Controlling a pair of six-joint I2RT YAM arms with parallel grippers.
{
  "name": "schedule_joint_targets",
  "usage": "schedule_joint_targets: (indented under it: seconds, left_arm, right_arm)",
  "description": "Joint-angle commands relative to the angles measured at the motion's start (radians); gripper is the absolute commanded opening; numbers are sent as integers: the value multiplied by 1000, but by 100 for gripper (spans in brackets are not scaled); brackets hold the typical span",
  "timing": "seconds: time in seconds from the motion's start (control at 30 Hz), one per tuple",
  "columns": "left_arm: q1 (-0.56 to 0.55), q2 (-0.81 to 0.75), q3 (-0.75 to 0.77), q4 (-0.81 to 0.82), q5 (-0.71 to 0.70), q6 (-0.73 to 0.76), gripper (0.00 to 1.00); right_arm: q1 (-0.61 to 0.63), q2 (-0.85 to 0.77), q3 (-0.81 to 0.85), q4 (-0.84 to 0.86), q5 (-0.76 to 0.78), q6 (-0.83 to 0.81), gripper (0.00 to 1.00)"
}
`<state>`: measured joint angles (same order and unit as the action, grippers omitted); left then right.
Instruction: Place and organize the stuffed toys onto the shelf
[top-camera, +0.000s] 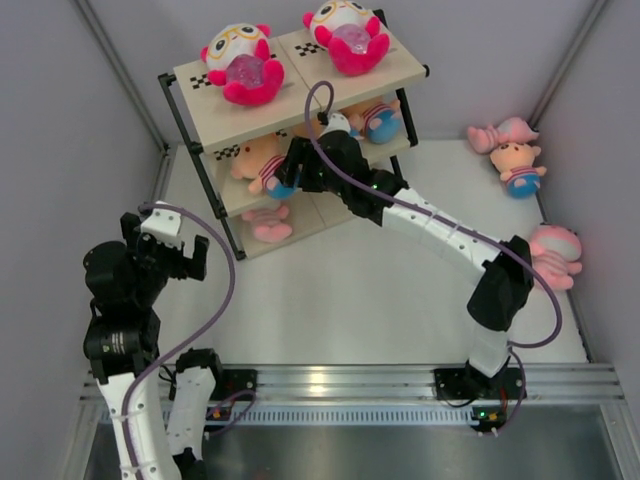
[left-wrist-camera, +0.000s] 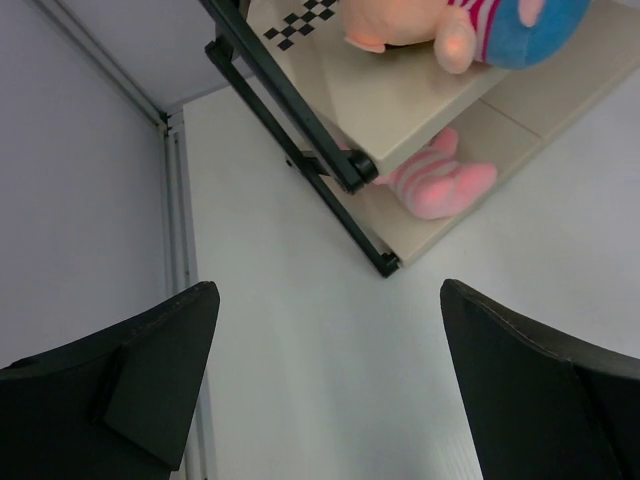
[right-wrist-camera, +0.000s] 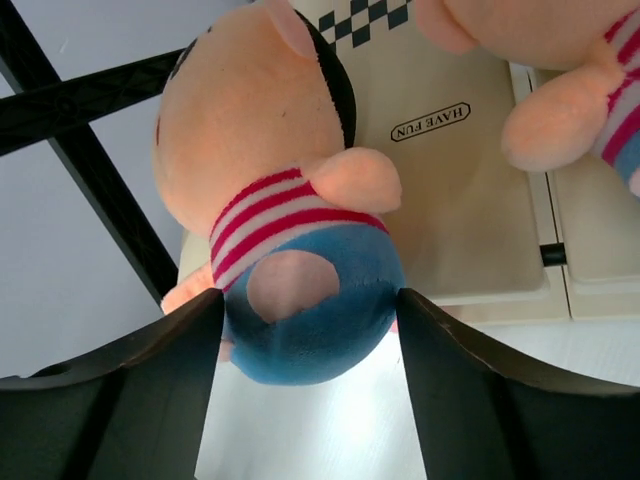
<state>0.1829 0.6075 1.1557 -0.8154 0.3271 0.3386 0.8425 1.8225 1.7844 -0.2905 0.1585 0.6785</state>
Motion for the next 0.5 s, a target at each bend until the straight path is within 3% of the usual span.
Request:
schedule_joint_targets:
  seconds: [0.0, 0.07, 0.23, 0.47]
  left_arm:
    - [4, -70, -33, 7, 102, -33, 99]
    - [4, -98, -66, 7, 113, -23, 99]
    - [7, -147, -148, 7, 104, -12, 99]
    - [13, -126, -139, -4, 109, 0, 99]
  right_arm:
    - [-16, -54, 32, 65, -14, -42, 71]
    - [-16, -116, -6, 67, -4, -63, 76]
    - [-17, -281, -115, 123, 24, -106, 79]
    - [-22, -454, -369, 336, -65, -141, 69]
